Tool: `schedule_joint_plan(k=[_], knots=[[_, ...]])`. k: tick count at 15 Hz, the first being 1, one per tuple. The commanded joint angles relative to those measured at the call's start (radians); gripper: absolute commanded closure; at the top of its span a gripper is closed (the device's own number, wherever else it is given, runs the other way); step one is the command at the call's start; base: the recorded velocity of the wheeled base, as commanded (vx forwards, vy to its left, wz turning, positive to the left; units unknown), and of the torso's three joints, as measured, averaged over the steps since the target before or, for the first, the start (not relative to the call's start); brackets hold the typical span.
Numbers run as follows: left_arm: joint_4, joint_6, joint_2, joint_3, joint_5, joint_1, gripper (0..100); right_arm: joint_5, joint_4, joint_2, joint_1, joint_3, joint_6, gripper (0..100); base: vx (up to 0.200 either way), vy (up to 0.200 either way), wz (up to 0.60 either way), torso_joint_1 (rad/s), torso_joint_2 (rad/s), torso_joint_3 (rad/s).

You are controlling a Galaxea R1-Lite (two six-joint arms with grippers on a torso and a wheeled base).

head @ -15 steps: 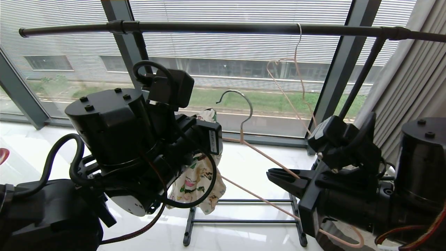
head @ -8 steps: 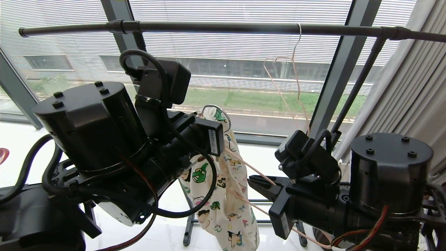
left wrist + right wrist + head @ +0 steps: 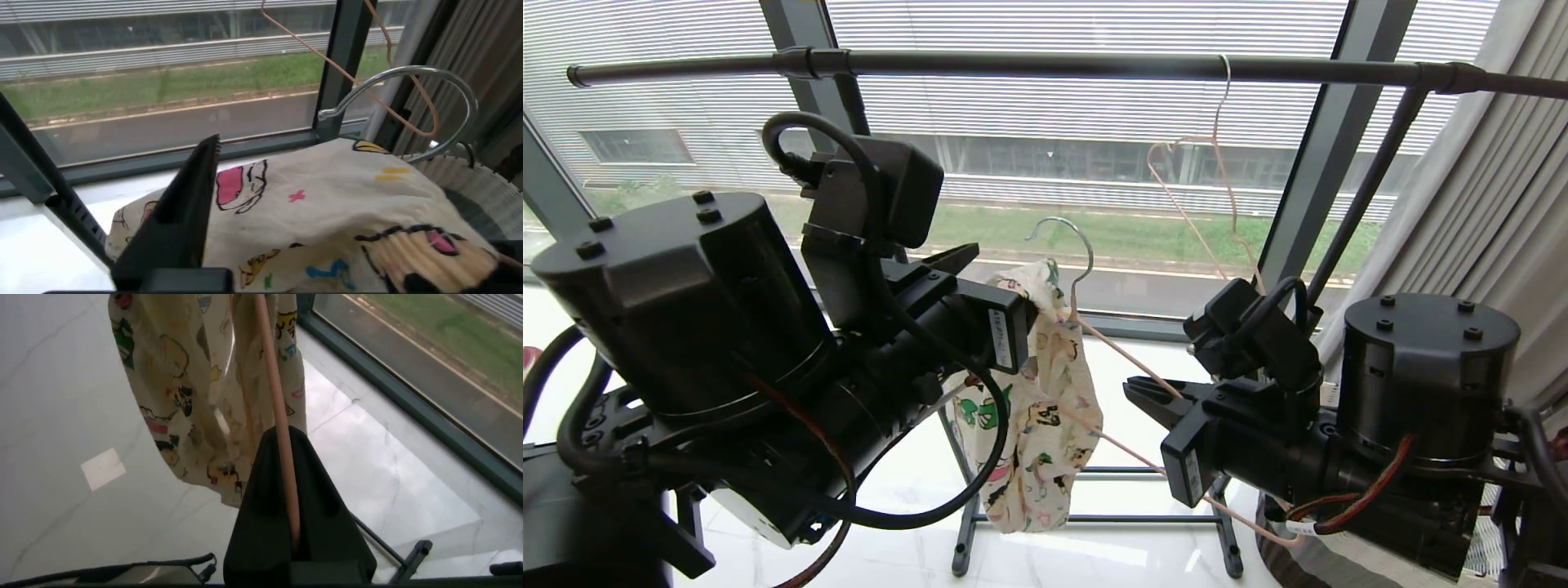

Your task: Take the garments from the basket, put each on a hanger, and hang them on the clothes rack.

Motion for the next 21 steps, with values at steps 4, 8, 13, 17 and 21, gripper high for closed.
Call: schedule_joint_plan(k=[4,8,13,17,21], knots=[[0.0,0.006,-0.008,-0.007,0.0,0.001,0,-0.006,-0.002,-0.004,-0.004,0.0,-0.002,100,0.0,0.0,0.0,0.0,0.0,0.0],[0.0,0.032,-0.008,0.001,0.0,0.079,0,-0.012,-0.002,-0.007,-0.01,0.0,-0.002,100,0.0,0.0,0.0,0.0,0.0,0.0],[0.055,0.169,-0.012,0.0,-0.119,0.111,0,-0.015,-0.004,-0.005,-0.014,-0.034,-0.009,100,0.0,0.0,0.0,0.0,0.0,0.0],[0.324,0.218,-0.051,-0.165,-0.241,0.154,0,-0.016,-0.004,-0.005,-0.014,-0.037,-0.019,100,0.0,0.0,0.0,0.0,0.0,0.0],[0.558,0.273,-0.049,-0.318,-0.241,0.223,0,-0.029,-0.006,-0.007,-0.013,-0.045,-0.022,100,0.0,0.0,0.0,0.0,0.0,0.0]])
